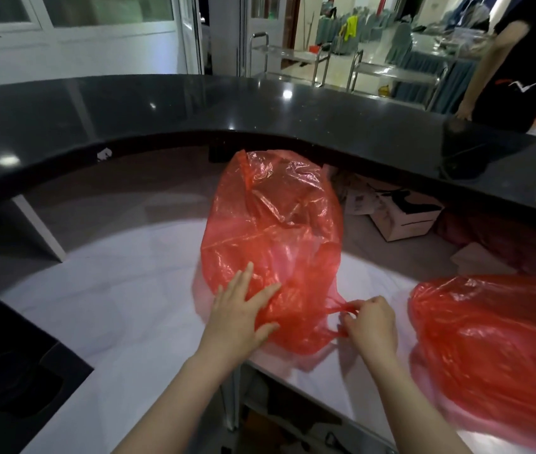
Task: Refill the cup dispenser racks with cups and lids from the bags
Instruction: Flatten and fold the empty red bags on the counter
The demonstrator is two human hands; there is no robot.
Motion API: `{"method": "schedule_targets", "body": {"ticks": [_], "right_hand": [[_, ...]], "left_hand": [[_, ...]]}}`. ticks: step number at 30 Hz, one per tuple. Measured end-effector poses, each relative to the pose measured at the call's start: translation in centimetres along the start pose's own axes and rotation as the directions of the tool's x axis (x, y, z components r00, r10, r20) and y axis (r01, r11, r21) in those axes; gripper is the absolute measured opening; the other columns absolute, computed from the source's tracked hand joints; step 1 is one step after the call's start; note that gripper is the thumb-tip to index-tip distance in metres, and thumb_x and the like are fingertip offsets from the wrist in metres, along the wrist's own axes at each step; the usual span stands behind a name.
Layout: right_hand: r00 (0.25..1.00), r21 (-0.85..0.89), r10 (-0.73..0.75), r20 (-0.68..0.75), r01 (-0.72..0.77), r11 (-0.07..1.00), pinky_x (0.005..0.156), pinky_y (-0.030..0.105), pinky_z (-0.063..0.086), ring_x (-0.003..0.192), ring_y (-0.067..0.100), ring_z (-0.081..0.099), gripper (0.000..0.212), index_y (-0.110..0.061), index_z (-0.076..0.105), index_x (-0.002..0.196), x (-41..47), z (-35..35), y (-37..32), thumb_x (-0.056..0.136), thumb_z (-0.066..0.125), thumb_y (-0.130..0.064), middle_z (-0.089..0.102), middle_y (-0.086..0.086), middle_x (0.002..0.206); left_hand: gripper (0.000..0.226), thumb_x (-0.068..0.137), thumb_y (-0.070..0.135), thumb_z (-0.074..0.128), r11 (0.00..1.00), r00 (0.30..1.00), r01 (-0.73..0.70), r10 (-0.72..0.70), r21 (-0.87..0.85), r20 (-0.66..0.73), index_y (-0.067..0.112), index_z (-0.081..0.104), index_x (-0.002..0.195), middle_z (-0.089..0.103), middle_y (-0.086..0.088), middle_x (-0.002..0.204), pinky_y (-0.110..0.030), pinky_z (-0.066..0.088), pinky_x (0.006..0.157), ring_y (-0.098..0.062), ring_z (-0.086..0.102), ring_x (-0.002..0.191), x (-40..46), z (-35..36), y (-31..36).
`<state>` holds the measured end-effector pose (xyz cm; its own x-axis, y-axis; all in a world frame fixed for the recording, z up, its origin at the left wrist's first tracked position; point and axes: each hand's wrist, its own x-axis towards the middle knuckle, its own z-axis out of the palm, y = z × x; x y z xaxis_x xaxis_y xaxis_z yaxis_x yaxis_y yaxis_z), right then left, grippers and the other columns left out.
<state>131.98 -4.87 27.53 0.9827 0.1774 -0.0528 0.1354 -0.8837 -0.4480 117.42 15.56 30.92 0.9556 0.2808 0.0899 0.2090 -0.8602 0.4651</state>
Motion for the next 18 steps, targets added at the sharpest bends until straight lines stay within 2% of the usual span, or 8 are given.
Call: {"method": "schedule_targets", "body": {"ticks": [2, 4, 7, 10, 12, 14, 15, 18], "right_hand": [[0.998, 0.008, 0.055, 0.011, -0.055, 0.998, 0.07, 0.027, 0.05, 0.088, 0.021, 0.064, 0.022, -0.031, 0.076, 0.094, -0.3, -0.2, 0.1, 0.079, 0.062, -0.024, 0.068, -0.001, 0.091], [0.996, 0.081, 0.087, 0.013, -0.088, 0.993, 0.06, 0.023, 0.046, 0.074, 0.016, 0.065, 0.02, -0.032, 0.076, 0.09, -0.3, -0.6, 0.3, 0.081, 0.06, -0.027, 0.073, -0.007, 0.082], [0.988, 0.397, 0.153, 0.023, -0.15, 0.905, 0.058, 0.03, 0.053, 0.058, 0.015, 0.067, 0.02, -0.023, 0.075, 0.09, 0.0, -1.6, 0.5, 0.084, 0.056, -0.019, 0.072, -0.003, 0.067], [0.97, 0.736, 0.182, 0.16, -0.24, 0.633, 0.041, 0.02, 0.044, 0.049, 0.019, 0.064, 0.022, -0.01, 0.066, 0.103, 0.5, -2.7, 0.4, 0.091, 0.048, -0.006, 0.072, 0.008, 0.066], [0.962, 0.845, 0.148, 0.231, -0.274, 0.46, 0.043, 0.019, 0.045, 0.052, 0.018, 0.066, 0.025, -0.006, 0.059, 0.111, 0.7, -4.3, 0.1, 0.091, 0.047, 0.001, 0.073, 0.008, 0.071], [0.961, 0.901, 0.085, 0.263, -0.276, 0.333, 0.053, 0.023, 0.053, 0.067, 0.022, 0.071, 0.03, -0.011, 0.054, 0.117, 1.0, -5.6, -0.3, 0.09, 0.051, 0.002, 0.074, 0.008, 0.083], [0.965, 0.905, 0.038, 0.259, -0.256, 0.339, 0.061, 0.025, 0.055, 0.078, 0.023, 0.071, 0.033, -0.013, 0.053, 0.121, 1.1, -6.2, -0.4, 0.091, 0.052, 0.001, 0.073, 0.009, 0.095], [0.983, 0.805, -0.142, 0.119, -0.012, 0.594, 0.083, 0.025, 0.048, 0.112, 0.019, 0.059, 0.046, -0.019, 0.051, 0.132, 1.2, -7.8, -0.5, 0.09, 0.056, -0.001, 0.058, 0.004, 0.13]], "left_hand": [[0.045, 0.085, 0.032, 0.066, 0.996, 0.993, 0.042, -0.051, -0.077, -0.108, 0.041, 0.055, 0.128, 0.022, 0.0, 0.158, -0.039, 0.014, 0.116, -0.025, 0.022, 0.142, 0.0, -0.2, -0.6], [0.029, 0.08, 0.012, 0.068, 0.989, 0.966, 0.036, -0.071, -0.141, -0.25, 0.026, 0.072, 0.105, 0.051, -0.002, 0.135, -0.036, 0.037, 0.103, -0.026, 0.046, 0.123, 0.1, -0.3, -1.2], [0.028, 0.075, -0.001, 0.066, 0.965, 0.91, 0.091, -0.181, -0.246, -0.373, 0.018, 0.072, 0.094, 0.056, 0.007, 0.1, -0.024, 0.04, 0.08, -0.016, 0.056, 0.092, 0.4, -0.2, -1.6], [0.029, 0.077, -0.004, 0.062, 0.926, 0.87, 0.168, -0.3, -0.338, -0.39, 0.02, 0.065, 0.093, 0.06, 0.004, 0.093, -0.027, 0.042, 0.073, -0.018, 0.058, 0.081, 0.7, -0.7, -2.6], [0.027, 0.078, 0.0, 0.061, 0.904, 0.844, 0.218, -0.364, -0.366, -0.395, 0.024, 0.059, 0.089, 0.062, 0.003, 0.085, -0.029, 0.04, 0.068, -0.018, 0.057, 0.074, 0.8, -1.0, -3.0], [0.024, 0.08, 0.005, 0.06, 0.885, 0.822, 0.256, -0.411, -0.389, -0.395, 0.028, 0.055, 0.087, 0.059, 0.011, 0.075, -0.029, 0.036, 0.062, -0.015, 0.055, 0.069, 1.2, -1.6, -2.4], [0.024, 0.081, 0.006, 0.058, 0.875, 0.812, 0.266, -0.429, -0.404, -0.395, 0.029, 0.054, 0.087, 0.057, 0.014, 0.074, -0.029, 0.035, 0.061, -0.015, 0.054, 0.069, 1.5, -1.8, -1.9], [0.021, 0.082, 0.007, 0.057, 0.862, 0.794, 0.254, -0.444, -0.438, -0.414, 0.027, 0.055, 0.09, 0.058, 0.011, 0.074, -0.03, 0.035, 0.063, -0.02, 0.056, 0.073, 2.9, -2.6, 0.2]]}}
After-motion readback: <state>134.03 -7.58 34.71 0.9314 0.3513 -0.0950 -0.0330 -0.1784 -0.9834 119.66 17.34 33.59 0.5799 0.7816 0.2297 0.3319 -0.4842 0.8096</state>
